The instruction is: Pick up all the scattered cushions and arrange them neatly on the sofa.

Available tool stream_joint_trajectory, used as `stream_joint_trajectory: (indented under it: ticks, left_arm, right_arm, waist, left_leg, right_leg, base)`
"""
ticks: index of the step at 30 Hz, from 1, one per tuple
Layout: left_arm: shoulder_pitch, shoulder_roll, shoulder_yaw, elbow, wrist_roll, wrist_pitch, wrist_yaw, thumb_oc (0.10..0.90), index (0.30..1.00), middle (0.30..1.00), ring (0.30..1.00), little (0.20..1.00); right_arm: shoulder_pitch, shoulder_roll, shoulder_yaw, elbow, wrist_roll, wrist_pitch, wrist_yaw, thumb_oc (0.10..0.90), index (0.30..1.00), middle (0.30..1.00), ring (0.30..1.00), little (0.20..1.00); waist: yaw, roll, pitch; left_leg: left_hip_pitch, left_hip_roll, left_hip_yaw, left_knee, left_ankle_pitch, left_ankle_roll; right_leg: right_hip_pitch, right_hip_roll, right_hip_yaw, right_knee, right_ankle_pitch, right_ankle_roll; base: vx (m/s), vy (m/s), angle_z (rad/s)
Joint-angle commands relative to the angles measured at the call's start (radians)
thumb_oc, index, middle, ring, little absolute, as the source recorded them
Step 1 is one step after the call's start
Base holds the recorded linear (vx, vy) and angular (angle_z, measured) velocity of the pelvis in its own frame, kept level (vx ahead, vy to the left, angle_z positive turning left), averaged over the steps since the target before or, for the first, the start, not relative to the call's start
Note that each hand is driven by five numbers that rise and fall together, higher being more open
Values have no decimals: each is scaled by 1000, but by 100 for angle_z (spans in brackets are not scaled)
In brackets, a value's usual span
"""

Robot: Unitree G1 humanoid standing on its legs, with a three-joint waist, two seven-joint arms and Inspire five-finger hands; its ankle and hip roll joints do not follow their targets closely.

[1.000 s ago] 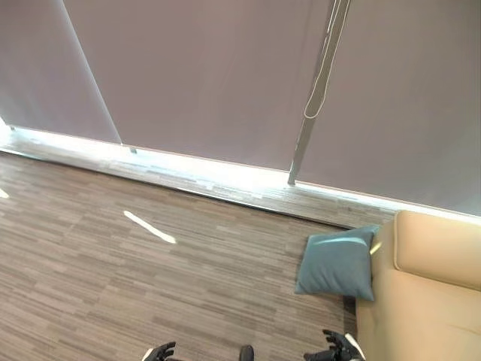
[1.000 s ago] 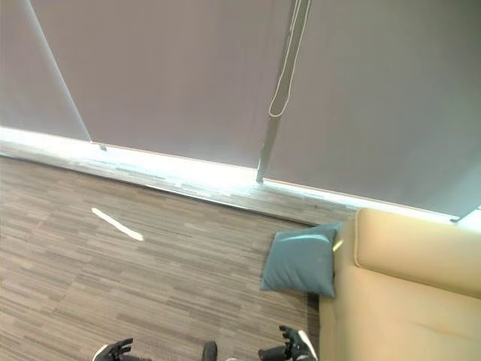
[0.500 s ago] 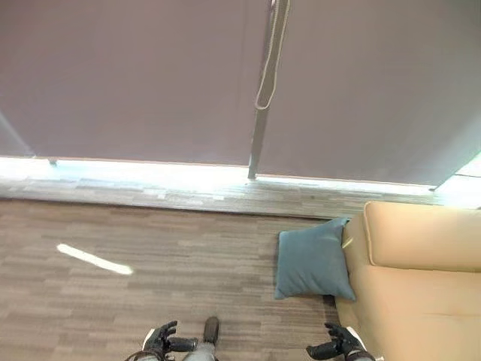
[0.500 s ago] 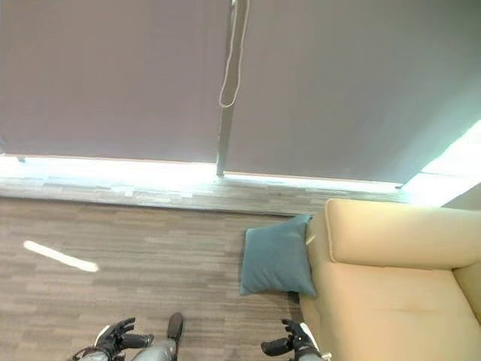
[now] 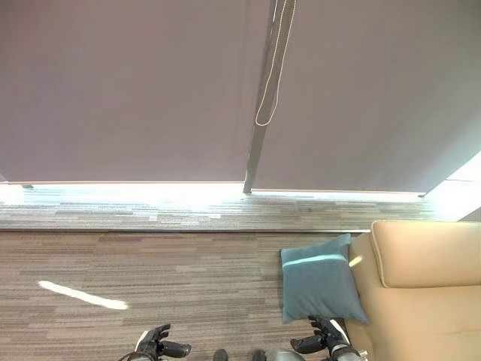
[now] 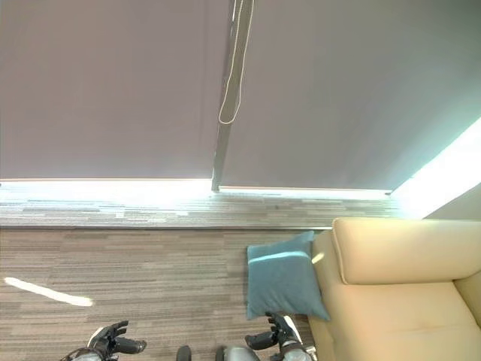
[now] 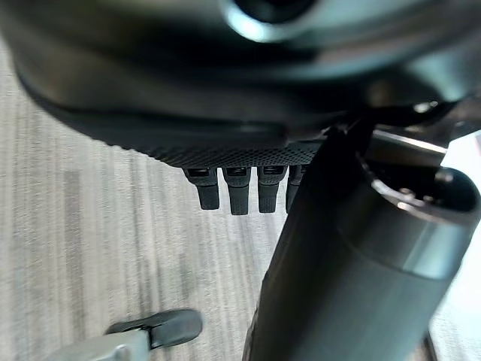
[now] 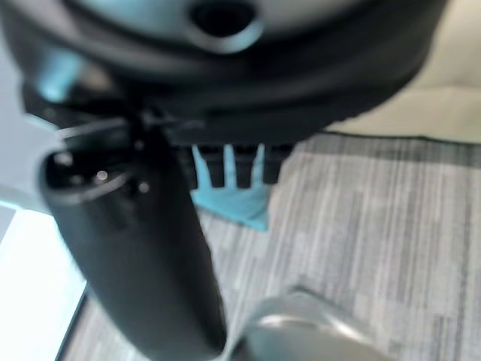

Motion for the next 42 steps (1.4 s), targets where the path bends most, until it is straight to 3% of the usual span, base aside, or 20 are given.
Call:
stream_joint_trajectory:
  ticks: [1, 6, 7, 9, 10, 14, 16, 21, 23, 24, 27, 30, 32, 34, 35, 36, 37, 38, 41, 42]
  left_arm:
    - [-3, 11, -3, -31, 28, -35, -12, 800, 900, 900, 900, 900]
    - [7, -4, -26, -25, 55, -32, -21, 800, 900, 900, 900, 900]
    - [2, -5, -34, -35, 55, -32, -21, 800, 900, 900, 900, 900]
    - [-4, -3, -37, -49, 49, -31, -20, 800, 900, 900, 900, 900]
    - [-7, -6, -38, -67, 26, -28, -19, 800, 900, 900, 900, 900]
    - [-5, -8, -45, -67, 23, -31, -17, 800, 900, 900, 900, 900]
    - [-6, -9, -41, -64, 17, -30, -15, 800, 900, 900, 900, 900]
    - [-6, -10, -41, -63, 17, -30, -15, 800, 900, 900, 900, 900]
    - [-9, -16, -44, -55, -5, -45, -5, 800, 900, 900, 900, 900]
    - [-1, -19, -43, -42, 2, -42, -7, 800, 900, 900, 900, 900]
    - [3, -20, -41, -35, 8, -41, -9, 800, 900, 900, 900, 900]
    - [11, -19, -45, -33, 33, -41, -14, 800, 900, 900, 900, 900]
    - [13, -12, -30, -44, 31, -41, -7, 800, 900, 900, 900, 900]
    - [17, -1, -10, -58, 13, -47, 3, 800, 900, 900, 900, 900]
    - [17, -1, -10, -58, 13, -47, 3, 800, 900, 900, 900, 900]
    - [15, 3, -4, -59, -5, -51, 8, 800, 900, 900, 900, 900]
    - [15, 9, 11, -59, -23, -49, 6, 800, 900, 900, 900, 900]
    - [19, 12, 22, -58, -28, -48, 3, 800, 900, 900, 900, 900]
    - [26, 19, 37, -53, -26, -46, 1, 800, 900, 900, 900, 900]
    - [36, 21, 46, -47, -19, -45, -4, 800, 900, 900, 900, 900]
  right_arm:
    - [-3, -61, -33, 20, 6, -24, -18, 800, 900, 900, 900, 900]
    - [33, -60, -53, 33, 29, -29, -12, 800, 900, 900, 900, 900]
    - [29, -66, -55, 29, 46, -35, -13, 800, 900, 900, 900, 900]
    - [21, -71, -53, 27, 51, -35, -16, 800, 900, 900, 900, 900]
    - [8, -77, -48, 28, 61, -33, -18, 800, 900, 900, 900, 900]
    - [-6, -86, -41, 28, 60, -31, -21, 800, 900, 900, 900, 900]
    - [-11, -90, -35, 37, 51, -28, -19, 800, 900, 900, 900, 900]
    - [-11, -90, -35, 37, 51, -28, -19, 800, 900, 900, 900, 900]
    - [-21, -98, -25, 41, 46, -26, -20, 800, 900, 900, 900, 900]
    - [-17, -97, -22, 43, 40, -21, -15, 800, 900, 900, 900, 900]
    - [-15, -95, -25, 45, 39, -20, -14, 800, 900, 900, 900, 900]
    - [-8, -90, -26, 37, 30, -15, -4, 800, 900, 900, 900, 900]
    - [-17, -82, -21, 16, 21, -13, -6, 800, 900, 900, 900, 900]
    - [-38, -79, -12, -13, 3, -22, -10, 800, 900, 900, 900, 900]
    - [-38, -79, -12, -13, 3, -22, -10, 800, 900, 900, 900, 900]
    - [-48, -78, -5, -24, -11, -26, -11, 800, 900, 900, 900, 900]
    - [-63, -80, 5, -43, -32, -33, -13, 800, 900, 900, 900, 900]
    - [-66, -81, 6, -43, -37, -35, -13, 800, 900, 900, 900, 900]
    - [-67, -84, 9, -38, -44, -36, -14, 800, 900, 900, 900, 900]
    - [-54, -84, 4, -35, -41, -36, -15, 800, 900, 900, 900, 900]
  waist:
    - [-39, -38, -7]
    - [-66, -23, -37]
    - [-72, -27, -25]
    - [-63, -36, -17]
    - [-46, -47, -8]
    - [-26, -54, -16]
    - [-16, -51, -19]
    - [-15, -52, -17]
    - [24, -43, -14]
    - [25, -30, -23]
    - [22, -25, -30]
    - [7, -17, -41]
    - [8, -8, -38]
    - [45, 7, -22]
    - [44, 7, -24]
    - [66, 18, -15]
    - [92, 34, -13]
    - [92, 38, -12]
    - [93, 35, -9]
    - [84, 16, -19]
  left_leg:
    - [32, -14, -43, 116, -169, -98]
    - [53, 4, -61, 174, -170, -138]
    - [-17, 13, -37, 359, -96, -195]
    - [-75, 23, -18, 450, -92, -199]
    - [-140, 37, 16, 477, -120, -172]
    - [-180, 41, -5, 389, -168, -142]
    - [-185, 45, -46, 329, -152, -147]
    - [-182, 45, -45, 327, -153, -147]
    - [-235, 26, -253, 257, -78, -173]
    - [-217, 20, -309, 228, -74, -173]
    - [-201, 21, -309, 216, -76, -171]
    - [-183, 24, -255, 217, -89, -155]
    - [-171, 32, -169, 204, -101, -132]
    - [-144, 59, -77, 166, -108, -117]
    - [-147, 59, -78, 165, -105, -118]
    - [-134, 73, -45, 152, -106, -120]
    - [-123, 95, 5, 128, -98, -123]
    - [-111, 103, 34, 119, -96, -121]
    - [-87, 108, 83, 112, -104, -119]
    - [-81, 100, 105, 121, -114, -125]
  right_leg:
    - [66, 40, 45, -207, 209, 18]
    - [112, 48, 62, -205, 196, -27]
    - [150, 47, 84, -221, 197, -47]
    - [170, 41, 95, -228, 188, -54]
    - [199, 36, 112, -237, 173, -61]
    - [229, 39, 159, -232, 139, -54]
    - [246, 47, 186, -233, 124, -53]
    - [249, 47, 187, -234, 123, -53]
    - [285, 72, 298, -196, 88, -49]
    - [284, 77, 342, -172, 82, -48]
    - [282, 72, 357, -167, 79, -42]
    - [270, 47, 388, -152, 88, -25]
    - [236, 32, 408, -143, 118, 6]
    - [189, -19, 248, -122, 136, 25]
    - [187, -19, 247, -123, 138, 25]
    - [163, -62, 97, -107, 134, 20]
    - [163, -131, -142, -89, 110, 1]
    - [167, -140, -210, -63, 95, -9]
    - [184, -138, -242, -37, 78, -6]
    - [227, -109, -217, -119, 75, -8]
  base:
    - [322, -10, 67]
    - [278, -27, 61]
    - [183, -44, 72]
    - [132, -43, 51]
    - [200, -49, 8]
    - [201, 17, -36]
    - [201, 76, -41]
    - [49, 27, -43]
    - [398, 291, -22]
    - [269, 246, -150]
    - [104, 166, -137]
    - [61, 235, -63]
    - [-36, 225, -93]
    - [-70, 130, -150]
    - [-61, 81, -152]
    - [-102, 119, -144]
    - [-125, 158, -137]
    - [-113, 124, -152]
    - [-32, -14, -111]
    - [-12, -96, -35]
